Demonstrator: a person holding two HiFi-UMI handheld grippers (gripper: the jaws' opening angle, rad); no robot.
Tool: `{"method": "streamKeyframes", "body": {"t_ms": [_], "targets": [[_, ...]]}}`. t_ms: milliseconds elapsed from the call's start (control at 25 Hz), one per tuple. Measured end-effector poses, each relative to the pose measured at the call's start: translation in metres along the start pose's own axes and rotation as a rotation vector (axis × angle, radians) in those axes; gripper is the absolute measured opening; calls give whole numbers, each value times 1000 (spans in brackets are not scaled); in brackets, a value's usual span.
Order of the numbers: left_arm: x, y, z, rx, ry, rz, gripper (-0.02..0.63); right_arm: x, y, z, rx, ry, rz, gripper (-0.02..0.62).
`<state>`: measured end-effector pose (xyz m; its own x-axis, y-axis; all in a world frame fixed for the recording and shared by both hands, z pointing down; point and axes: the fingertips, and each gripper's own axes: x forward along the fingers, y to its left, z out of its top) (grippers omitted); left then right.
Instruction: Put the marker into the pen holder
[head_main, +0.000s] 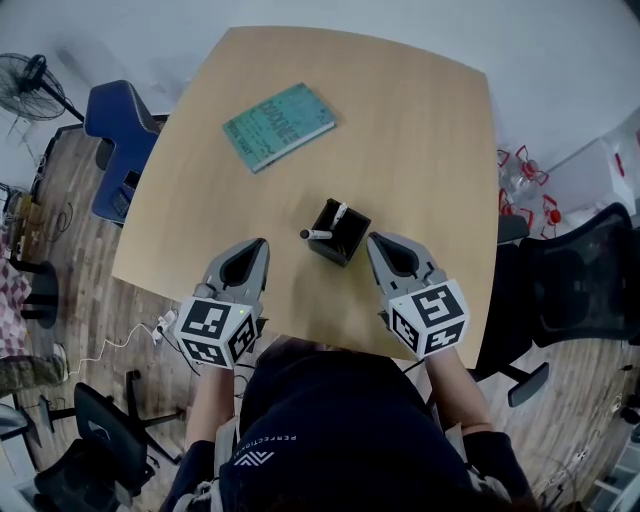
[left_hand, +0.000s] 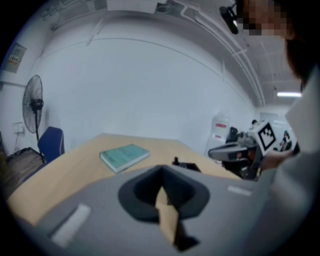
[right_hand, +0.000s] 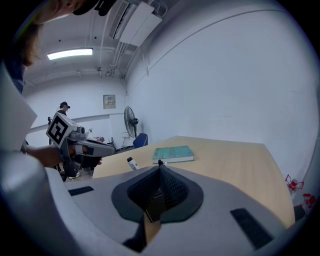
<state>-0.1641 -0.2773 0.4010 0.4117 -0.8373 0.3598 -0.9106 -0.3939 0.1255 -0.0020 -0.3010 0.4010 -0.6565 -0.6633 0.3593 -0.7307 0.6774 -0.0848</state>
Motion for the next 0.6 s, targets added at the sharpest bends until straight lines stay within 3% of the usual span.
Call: {"method": "streamKeyframes", "body": {"t_ms": [600], "targets": [[8,-5,-3,18,12,-26,8,-1,0,-1,-10,-2,0,0]]}}
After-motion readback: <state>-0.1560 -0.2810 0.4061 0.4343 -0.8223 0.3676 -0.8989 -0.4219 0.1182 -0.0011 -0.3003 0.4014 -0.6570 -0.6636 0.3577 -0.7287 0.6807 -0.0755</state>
